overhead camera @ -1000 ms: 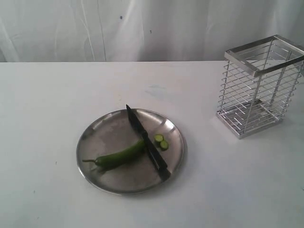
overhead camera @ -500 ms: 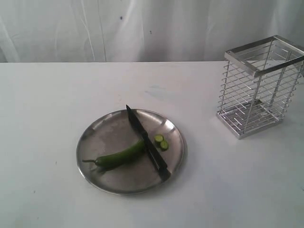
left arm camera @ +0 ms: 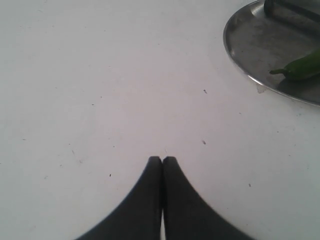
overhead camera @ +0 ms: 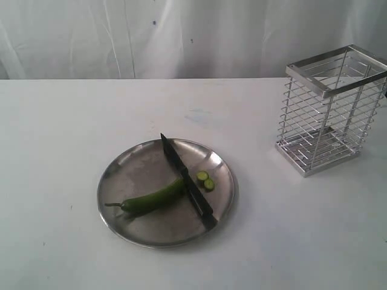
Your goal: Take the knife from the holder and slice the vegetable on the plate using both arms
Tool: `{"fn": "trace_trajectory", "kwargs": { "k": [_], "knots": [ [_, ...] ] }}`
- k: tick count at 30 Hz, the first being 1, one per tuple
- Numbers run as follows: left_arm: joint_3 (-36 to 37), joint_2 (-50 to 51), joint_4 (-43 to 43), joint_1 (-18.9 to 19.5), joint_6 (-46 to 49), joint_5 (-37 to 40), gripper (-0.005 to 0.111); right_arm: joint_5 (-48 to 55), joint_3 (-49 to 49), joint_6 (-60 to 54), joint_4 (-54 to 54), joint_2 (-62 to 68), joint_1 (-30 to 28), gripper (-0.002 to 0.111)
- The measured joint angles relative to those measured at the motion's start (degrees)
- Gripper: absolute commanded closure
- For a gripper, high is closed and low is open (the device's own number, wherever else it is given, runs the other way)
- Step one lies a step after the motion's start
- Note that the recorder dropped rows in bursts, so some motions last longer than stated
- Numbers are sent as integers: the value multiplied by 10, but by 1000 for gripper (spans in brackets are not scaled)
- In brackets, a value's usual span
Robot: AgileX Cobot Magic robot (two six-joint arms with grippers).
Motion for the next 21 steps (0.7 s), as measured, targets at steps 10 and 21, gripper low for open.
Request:
{"fn": "trace_trajectory", "kwargs": {
  "k": [10,21],
  "knots": [
    [0,0,0,0,0,-1,107,0,0,0,0,0,0,108],
    [0,0,0,0,0,-20,107,0,0,0,0,0,0,108]
  ]
}}
